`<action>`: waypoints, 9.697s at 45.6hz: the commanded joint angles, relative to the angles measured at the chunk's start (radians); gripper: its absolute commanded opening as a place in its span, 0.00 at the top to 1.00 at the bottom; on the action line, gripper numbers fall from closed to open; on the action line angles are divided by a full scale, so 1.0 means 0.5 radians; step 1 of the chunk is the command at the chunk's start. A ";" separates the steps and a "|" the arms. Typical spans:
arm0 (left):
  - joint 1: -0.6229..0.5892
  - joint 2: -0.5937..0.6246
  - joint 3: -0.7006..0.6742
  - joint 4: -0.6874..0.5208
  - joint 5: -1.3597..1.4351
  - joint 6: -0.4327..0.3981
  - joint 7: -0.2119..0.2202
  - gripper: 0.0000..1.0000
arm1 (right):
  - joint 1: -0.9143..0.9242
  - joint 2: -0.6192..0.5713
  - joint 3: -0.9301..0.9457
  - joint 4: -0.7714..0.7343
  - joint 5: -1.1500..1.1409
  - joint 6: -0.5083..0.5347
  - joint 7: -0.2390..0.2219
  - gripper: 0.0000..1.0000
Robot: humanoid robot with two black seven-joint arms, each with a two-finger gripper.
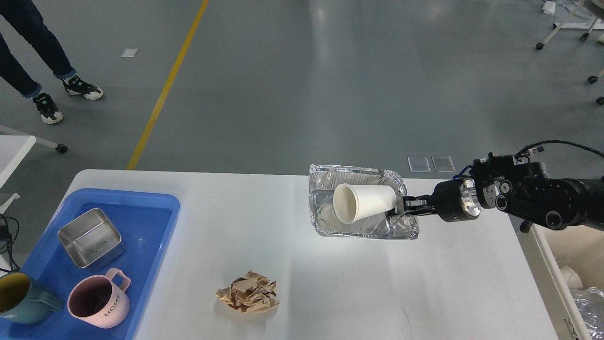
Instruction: Tidy desktop
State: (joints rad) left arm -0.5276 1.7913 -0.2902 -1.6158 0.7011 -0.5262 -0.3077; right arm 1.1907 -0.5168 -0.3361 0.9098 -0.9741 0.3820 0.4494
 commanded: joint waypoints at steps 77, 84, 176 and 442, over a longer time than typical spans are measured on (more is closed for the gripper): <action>-0.626 -3.018 0.203 1.290 1.046 -0.460 0.833 0.02 | -0.130 -0.098 0.003 0.009 0.000 -0.077 0.006 1.00; -0.632 -3.027 0.230 1.256 1.147 -0.380 0.815 0.24 | -0.126 -0.095 0.003 0.009 0.000 -0.077 0.006 1.00; -1.500 -1.901 -0.490 0.992 1.215 -0.663 0.621 1.00 | -0.062 -0.074 0.000 0.003 0.000 -0.061 0.000 1.00; -0.371 -3.337 -1.610 2.247 -1.172 0.212 0.686 0.02 | -1.581 -1.003 0.049 -0.442 1.988 -1.190 0.037 0.81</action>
State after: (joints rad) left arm -0.7105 0.1243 -1.1065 -0.4924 0.1165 -0.4224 0.0369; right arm 0.4022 -1.0173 -0.3221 0.6920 0.0179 -0.2112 0.4650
